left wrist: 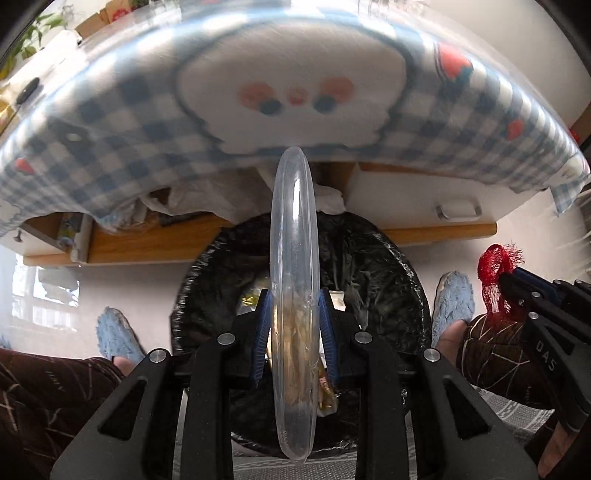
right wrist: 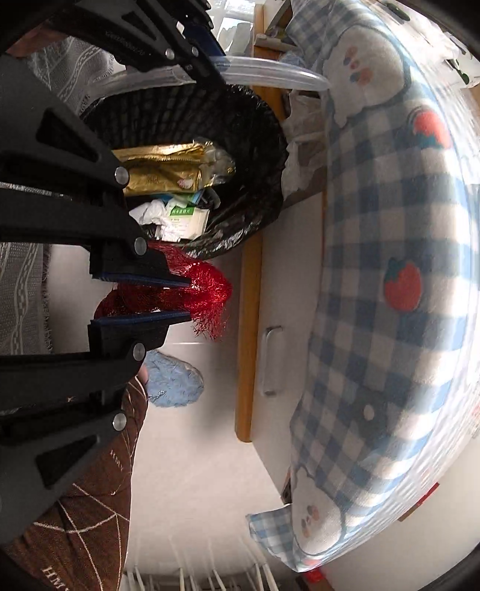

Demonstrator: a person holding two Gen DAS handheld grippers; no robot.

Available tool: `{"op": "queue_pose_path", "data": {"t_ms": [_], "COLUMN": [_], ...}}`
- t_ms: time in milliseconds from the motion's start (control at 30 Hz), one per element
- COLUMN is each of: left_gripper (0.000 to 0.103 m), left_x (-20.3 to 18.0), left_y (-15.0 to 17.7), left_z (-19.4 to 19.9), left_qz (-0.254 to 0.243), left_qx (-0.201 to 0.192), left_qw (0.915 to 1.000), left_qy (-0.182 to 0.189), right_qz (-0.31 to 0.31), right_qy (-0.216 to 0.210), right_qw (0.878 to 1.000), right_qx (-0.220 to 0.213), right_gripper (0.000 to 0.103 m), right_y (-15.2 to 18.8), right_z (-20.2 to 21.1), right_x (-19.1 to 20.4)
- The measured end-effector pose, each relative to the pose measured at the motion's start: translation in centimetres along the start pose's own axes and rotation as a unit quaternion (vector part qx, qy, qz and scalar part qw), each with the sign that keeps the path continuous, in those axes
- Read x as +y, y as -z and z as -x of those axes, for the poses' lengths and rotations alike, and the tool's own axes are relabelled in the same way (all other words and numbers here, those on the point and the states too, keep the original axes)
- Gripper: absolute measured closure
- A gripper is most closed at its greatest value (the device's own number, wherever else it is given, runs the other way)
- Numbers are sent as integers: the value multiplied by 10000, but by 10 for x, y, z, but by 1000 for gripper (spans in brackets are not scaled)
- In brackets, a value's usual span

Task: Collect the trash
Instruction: 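Lower the clear plastic tube into the bin and open the left tool, then open the right tool to drop the red mesh net into the bin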

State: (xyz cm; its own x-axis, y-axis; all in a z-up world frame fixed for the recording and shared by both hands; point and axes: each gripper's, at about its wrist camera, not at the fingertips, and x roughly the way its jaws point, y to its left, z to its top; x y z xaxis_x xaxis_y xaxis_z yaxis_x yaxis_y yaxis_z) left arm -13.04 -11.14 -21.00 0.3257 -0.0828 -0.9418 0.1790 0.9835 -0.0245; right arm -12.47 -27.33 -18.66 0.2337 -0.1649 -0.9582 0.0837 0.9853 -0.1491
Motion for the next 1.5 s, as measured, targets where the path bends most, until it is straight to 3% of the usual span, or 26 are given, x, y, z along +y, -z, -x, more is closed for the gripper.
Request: {"op": "queue_pose_path", "data": {"t_ms": [300, 533, 567, 667, 733, 1100, 1233, 1500], "left_gripper": [78, 77, 73, 51, 48, 11, 6, 6], "left_x": [-31, -41, -41, -37, -30, 35, 58, 110], "left_y": [6, 4, 4, 4, 4, 2, -1, -2], "left_z": [-27, -31, -30, -27, -24, 12, 29, 48], "left_qz": [-267, -429, -447, -386, -335, 185, 257, 519], "left_qx": [190, 85, 65, 26, 9, -294, -462, -497], "left_qw": [9994, 9989, 9989, 9992, 9994, 9991, 9978, 9954], "left_qy": [87, 155, 151, 93, 94, -238, -400, -637], "right_qz": [-244, -309, -305, -272, -254, -6, 2, 207], "right_qy": [138, 163, 161, 130, 61, -550, -729, -861], "right_qw": [9995, 9992, 9992, 9994, 9996, 9978, 9959, 9944], "right_qx": [157, 197, 197, 176, 124, -364, -527, -571], "right_gripper": [91, 91, 91, 91, 91, 91, 91, 91], "right_y": [3, 2, 1, -1, -3, -9, -10, -14], "right_z": [-8, -8, -12, -11, -10, 14, 26, 26], "right_x": [-18, -24, -22, -18, -13, 37, 55, 95]}}
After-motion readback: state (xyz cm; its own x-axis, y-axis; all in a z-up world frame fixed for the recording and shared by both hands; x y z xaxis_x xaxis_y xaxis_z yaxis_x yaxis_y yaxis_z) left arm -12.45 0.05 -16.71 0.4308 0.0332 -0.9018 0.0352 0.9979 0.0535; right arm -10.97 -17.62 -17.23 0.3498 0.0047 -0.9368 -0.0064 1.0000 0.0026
